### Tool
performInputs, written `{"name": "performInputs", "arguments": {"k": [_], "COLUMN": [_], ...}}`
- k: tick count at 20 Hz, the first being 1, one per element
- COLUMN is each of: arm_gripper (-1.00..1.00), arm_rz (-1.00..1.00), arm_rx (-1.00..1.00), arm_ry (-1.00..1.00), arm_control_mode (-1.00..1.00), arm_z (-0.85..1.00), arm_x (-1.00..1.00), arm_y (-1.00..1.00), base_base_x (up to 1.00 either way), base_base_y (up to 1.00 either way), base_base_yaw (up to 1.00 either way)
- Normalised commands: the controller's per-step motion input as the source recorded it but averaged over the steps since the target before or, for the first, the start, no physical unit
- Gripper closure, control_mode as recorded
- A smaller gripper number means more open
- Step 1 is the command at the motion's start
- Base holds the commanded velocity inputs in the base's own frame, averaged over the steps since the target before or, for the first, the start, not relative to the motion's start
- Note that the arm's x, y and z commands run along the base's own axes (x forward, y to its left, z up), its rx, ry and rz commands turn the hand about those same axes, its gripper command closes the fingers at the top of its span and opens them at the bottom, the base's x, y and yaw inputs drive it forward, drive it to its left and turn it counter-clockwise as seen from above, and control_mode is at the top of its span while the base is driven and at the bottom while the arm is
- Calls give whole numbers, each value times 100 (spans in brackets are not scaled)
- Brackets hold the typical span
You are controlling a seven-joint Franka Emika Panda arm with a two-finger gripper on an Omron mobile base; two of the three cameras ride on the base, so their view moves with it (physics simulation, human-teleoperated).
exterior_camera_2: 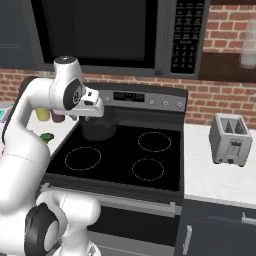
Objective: Put the tomato and broccoli in the pot. Retrieve the spatula and lightly stir the vegetables in the pot.
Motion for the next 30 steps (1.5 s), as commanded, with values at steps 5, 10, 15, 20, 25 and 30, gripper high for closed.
{"name": "performInputs", "arguments": {"k": [5, 10, 15, 20, 25, 30], "arm_gripper": [-100, -100, -100, -100, -100, -100], "arm_rz": [0, 0, 0, 0, 0, 0], "arm_rx": [0, 0, 0, 0, 0, 0], "arm_ry": [0, 0, 0, 0, 0, 0], "arm_control_mode": [100, 100, 100, 100, 100, 100], "arm_z": [0, 0, 0, 0, 0, 0], "arm_x": [0, 0, 0, 0, 0, 0], "arm_y": [0, 0, 0, 0, 0, 0], "base_base_x": [-15, -11, 0, 9, 61, 97], "base_base_y": [15, 76, 70, 35, 26, 40], "base_base_yaw": [0, 1, 0, 0, 0, -4]}}
